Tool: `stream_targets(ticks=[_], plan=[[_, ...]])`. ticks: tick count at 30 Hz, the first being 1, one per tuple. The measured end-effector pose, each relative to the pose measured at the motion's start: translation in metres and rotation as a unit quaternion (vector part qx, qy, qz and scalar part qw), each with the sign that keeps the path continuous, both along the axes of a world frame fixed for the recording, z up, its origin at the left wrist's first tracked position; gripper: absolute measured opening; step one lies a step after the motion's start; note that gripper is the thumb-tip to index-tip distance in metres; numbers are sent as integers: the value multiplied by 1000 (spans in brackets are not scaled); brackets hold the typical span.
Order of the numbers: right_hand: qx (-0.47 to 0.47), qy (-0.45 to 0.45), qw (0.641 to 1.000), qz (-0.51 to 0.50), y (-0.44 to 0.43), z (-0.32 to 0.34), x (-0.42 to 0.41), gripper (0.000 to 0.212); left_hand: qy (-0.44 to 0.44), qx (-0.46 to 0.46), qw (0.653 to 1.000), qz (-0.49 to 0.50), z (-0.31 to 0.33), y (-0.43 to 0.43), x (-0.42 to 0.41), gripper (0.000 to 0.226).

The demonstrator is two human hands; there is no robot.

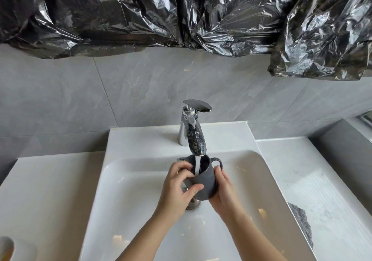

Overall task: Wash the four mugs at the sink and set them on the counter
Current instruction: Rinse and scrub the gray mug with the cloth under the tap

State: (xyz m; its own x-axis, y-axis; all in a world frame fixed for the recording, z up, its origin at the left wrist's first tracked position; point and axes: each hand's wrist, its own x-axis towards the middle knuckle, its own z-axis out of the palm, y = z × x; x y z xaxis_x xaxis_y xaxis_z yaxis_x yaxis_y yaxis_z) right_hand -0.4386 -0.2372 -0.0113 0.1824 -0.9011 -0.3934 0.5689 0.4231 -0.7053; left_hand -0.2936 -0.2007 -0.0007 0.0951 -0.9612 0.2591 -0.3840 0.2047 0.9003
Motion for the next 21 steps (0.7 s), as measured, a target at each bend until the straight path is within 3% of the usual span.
stream_targets(ticks=[3, 5, 7, 10, 13, 17, 21], plan=[[-7, -28, 999, -23, 6, 2, 8, 57, 143, 70, 987, 16, 0, 4, -8, 67], [-11, -16, 999, -27, 7, 5, 9, 53, 230, 124, 965, -15, -1, 2, -12, 80], [-27, 42, 998, -30, 6, 5, 7, 45, 232, 129, 964, -18, -4, -3, -10, 76], [-78, 162, 984, -20, 2, -2, 0, 17, 218, 131, 967, -22, -4, -8, -4, 71], [-98, 197, 975, 1, 1, 1, -7, 4, 243, 132, 961, -24, 0, -9, -3, 69], [-84, 170, 979, 80, 5, 20, -15, 13, 273, 143, 951, -22, 4, -8, 2, 66], [-101, 276, 950, 108, 9, 24, -14, 43, 205, 119, 970, -53, 4, -9, 6, 69]])
